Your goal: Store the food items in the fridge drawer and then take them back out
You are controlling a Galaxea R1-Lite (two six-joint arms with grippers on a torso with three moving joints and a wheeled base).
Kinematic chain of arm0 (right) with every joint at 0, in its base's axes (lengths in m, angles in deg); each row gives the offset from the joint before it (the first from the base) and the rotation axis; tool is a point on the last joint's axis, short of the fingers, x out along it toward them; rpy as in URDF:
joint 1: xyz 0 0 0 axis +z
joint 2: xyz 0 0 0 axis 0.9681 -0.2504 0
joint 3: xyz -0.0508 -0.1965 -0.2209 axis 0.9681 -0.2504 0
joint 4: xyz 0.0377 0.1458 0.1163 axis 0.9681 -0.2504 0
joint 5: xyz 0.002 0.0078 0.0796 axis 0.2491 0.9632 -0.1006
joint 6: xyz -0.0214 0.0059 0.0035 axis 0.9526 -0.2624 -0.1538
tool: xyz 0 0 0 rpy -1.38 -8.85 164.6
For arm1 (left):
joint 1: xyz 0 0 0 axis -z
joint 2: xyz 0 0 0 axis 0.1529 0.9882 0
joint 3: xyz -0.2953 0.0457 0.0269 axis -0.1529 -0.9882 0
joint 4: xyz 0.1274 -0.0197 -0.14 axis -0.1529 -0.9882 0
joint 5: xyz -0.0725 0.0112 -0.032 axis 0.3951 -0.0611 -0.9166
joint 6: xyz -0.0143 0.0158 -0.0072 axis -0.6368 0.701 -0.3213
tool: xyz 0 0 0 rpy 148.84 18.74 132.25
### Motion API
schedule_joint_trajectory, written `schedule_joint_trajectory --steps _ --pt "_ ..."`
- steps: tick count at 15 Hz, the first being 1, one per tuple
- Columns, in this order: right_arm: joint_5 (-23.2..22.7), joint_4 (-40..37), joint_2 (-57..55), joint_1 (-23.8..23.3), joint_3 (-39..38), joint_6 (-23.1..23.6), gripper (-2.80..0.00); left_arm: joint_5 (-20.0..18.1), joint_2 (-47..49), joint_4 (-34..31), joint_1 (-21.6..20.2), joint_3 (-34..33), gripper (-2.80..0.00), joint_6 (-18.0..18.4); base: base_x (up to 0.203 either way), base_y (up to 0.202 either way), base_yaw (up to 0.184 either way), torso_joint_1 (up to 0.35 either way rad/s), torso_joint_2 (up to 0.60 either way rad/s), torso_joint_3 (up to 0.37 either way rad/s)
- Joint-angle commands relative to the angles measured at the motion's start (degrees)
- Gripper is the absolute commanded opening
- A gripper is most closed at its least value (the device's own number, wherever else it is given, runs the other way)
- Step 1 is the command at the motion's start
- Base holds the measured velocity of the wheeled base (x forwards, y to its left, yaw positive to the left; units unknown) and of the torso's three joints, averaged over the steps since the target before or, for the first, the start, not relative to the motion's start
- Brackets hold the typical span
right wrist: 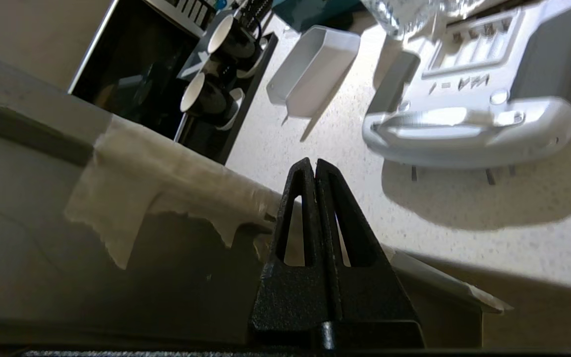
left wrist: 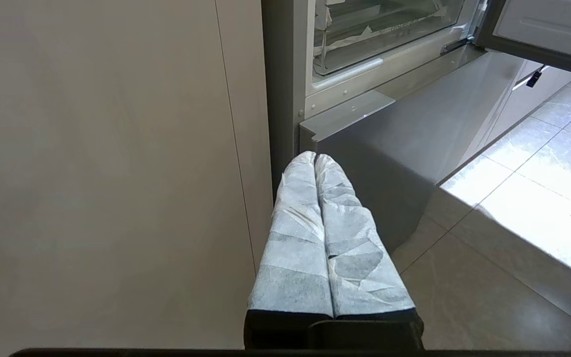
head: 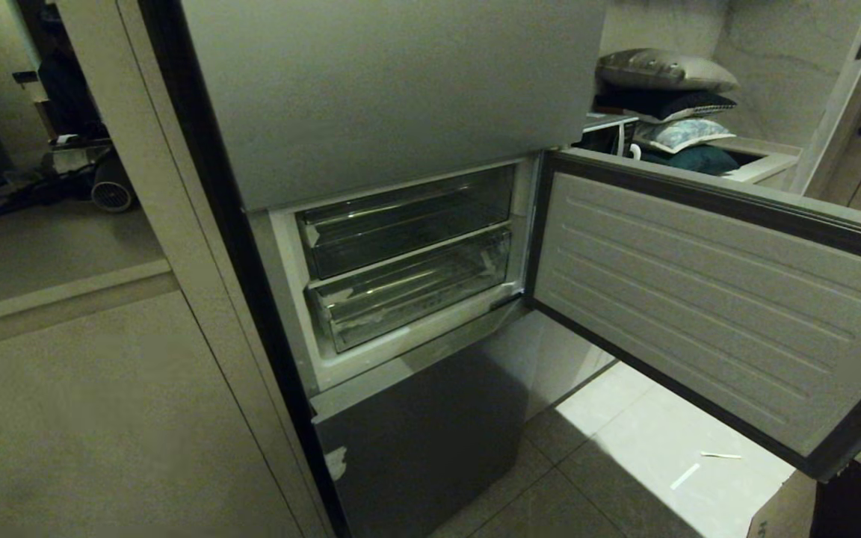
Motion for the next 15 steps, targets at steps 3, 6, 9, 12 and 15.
schedule_joint_trajectory --steps 3,6,9,12,15 --pt "-1.8 0.4 6.5 0.4 -6.1 -0.1 -2.80 0.0 0.0 0.0 0.0 0.0 -2.80 0.0 0.000 0.000 0.000 0.000 0.00 0.000" --pt "-4.0 0.3 9.7 0.4 -9.3 0.0 -2.80 0.0 0.0 0.0 0.0 0.0 -2.80 0.0 0.000 0.000 0.000 0.000 0.00 0.000" --pt "-5.2 0.4 13.6 0.4 -13.5 0.1 -2.80 0.0 0.1 0.0 0.0 0.0 -2.80 0.0 0.000 0.000 0.000 0.000 0.00 0.000" --pt "-6.4 0.4 17.0 0.5 -16.4 0.1 -2.80 0.0 0.0 0.0 0.0 0.0 -2.80 0.0 0.000 0.000 0.000 0.000 0.00 0.000" --pt "-8.3 0.3 20.9 0.5 -19.3 0.1 -2.80 0.0 0.0 0.0 0.0 0.0 -2.80 0.0 0.000 0.000 0.000 0.000 0.00 0.000"
